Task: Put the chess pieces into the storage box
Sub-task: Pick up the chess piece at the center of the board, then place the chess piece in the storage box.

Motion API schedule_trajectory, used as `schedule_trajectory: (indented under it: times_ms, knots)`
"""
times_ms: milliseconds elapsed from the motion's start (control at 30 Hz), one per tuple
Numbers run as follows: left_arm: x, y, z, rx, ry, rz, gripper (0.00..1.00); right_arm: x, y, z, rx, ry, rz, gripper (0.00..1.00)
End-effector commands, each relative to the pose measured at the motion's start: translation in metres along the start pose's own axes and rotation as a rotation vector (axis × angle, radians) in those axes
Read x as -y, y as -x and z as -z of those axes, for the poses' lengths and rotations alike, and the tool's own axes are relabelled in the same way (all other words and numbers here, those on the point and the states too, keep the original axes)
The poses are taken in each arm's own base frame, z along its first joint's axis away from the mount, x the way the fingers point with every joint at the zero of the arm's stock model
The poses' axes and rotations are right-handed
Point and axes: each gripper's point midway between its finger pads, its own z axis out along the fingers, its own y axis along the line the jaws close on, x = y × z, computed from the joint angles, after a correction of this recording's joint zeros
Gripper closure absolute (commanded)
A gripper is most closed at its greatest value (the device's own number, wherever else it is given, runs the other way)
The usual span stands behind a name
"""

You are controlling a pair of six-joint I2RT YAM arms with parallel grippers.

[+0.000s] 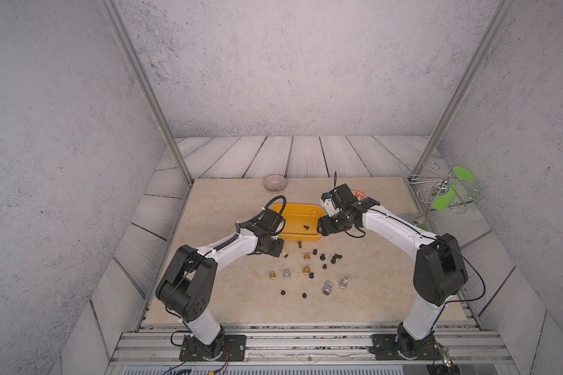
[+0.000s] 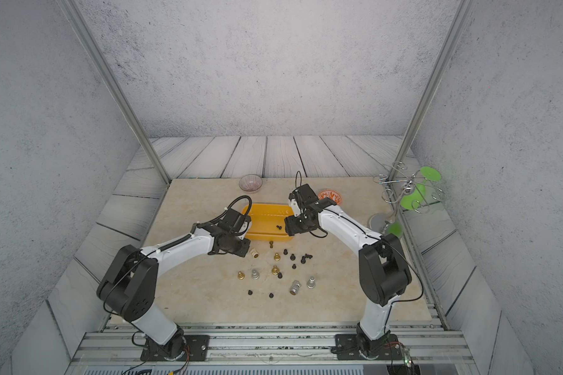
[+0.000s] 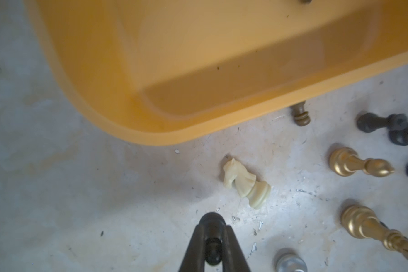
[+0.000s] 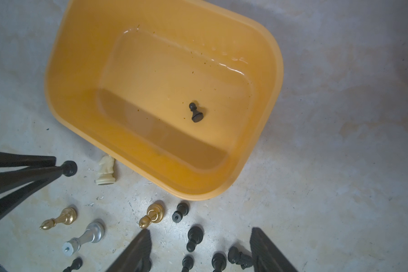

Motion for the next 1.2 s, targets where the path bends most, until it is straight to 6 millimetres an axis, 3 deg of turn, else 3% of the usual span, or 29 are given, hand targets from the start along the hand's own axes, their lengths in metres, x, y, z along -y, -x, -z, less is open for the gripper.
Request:
schedule_trajectory:
  times_ms: [0,200,433,733,1167]
  knots:
    - [0.001,0.024,0.027,0.075,0.018,-0.036,0.96,0.0,0.007,0.029,0.059,-0.012,-0.003,0.32]
    - [-0.004,0.062,0.043,0.189,0.061,-0.082,0.96,-0.001,0.008,0.033,0.062,-0.011,0.0,0.32]
    - [-0.014,0.097,0.026,0.191,0.094,-0.119,0.96,0.0,0.006,0.036,0.066,-0.015,-0.004,0.32]
    - [-0.033,0.091,-0.011,0.101,0.11,-0.061,0.96,0.004,-0.002,0.04,0.067,-0.034,-0.011,0.32]
    - [-0.035,0.091,-0.019,0.104,0.088,-0.032,0.96,0.003,-0.002,0.037,0.064,-0.025,-0.018,0.32]
